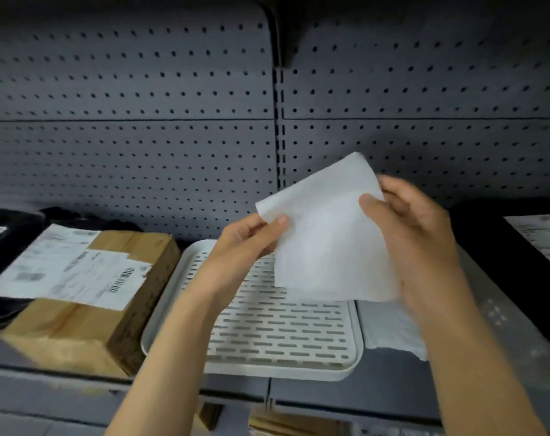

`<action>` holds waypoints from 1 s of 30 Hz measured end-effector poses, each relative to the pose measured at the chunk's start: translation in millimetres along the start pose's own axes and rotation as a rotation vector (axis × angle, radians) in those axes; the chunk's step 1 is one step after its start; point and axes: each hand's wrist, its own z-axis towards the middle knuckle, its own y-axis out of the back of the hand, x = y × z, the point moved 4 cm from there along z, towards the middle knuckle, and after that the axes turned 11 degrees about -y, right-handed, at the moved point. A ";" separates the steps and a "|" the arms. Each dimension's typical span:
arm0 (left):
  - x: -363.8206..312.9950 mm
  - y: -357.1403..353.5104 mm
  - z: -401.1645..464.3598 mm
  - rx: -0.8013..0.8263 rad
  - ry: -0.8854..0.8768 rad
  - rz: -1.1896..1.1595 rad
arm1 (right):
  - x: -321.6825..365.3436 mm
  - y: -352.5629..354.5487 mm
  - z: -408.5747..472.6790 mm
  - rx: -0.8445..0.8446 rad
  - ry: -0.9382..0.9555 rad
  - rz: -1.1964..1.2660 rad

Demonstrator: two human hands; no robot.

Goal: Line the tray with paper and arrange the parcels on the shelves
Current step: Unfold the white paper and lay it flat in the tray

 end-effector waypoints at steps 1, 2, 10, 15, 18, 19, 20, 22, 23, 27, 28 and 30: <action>-1.8 8.6 -2.0 -0.016 -0.001 -0.014 | 1.3 -5.8 -1.0 0.003 0.008 -0.006; -4.9 17.7 -4.4 -0.034 -0.006 -0.023 | 2.8 -12.7 -2.3 -0.003 0.021 -0.035; -36.8 84.0 -18.2 -0.102 -0.141 0.114 | 6.4 -77.9 -23.4 -0.157 0.131 -0.246; -61.6 131.5 -30.0 -0.143 -0.141 0.076 | 14.6 -131.8 -49.7 -0.326 0.271 -0.523; -66.7 149.6 -32.4 -0.127 -0.067 -0.063 | 22.2 -172.2 -75.0 -0.230 0.453 -0.597; -68.5 153.6 -33.7 -0.122 -0.036 -0.111 | 22.8 -185.4 -81.6 -0.126 0.465 -0.570; -68.4 157.6 -34.8 -0.116 -0.014 -0.148 | 22.3 -197.5 -87.5 -0.026 0.452 -0.537; -68.3 163.0 -37.7 -0.112 0.017 -0.200 | 22.6 -215.0 -95.5 0.103 0.406 -0.482; -68.8 164.9 -40.0 -0.114 0.027 -0.257 | 23.7 -220.2 -98.4 0.129 0.383 -0.459; -71.8 167.1 -52.5 -0.049 -0.004 -0.647 | 30.3 -230.1 -102.2 0.119 0.343 -0.345; -73.3 168.0 -56.1 -0.055 -0.036 -0.694 | 32.5 -230.3 -100.7 0.103 0.335 -0.309; -77.8 166.8 -62.6 -0.058 -0.116 -0.654 | 37.8 -229.0 -97.8 0.065 0.340 -0.263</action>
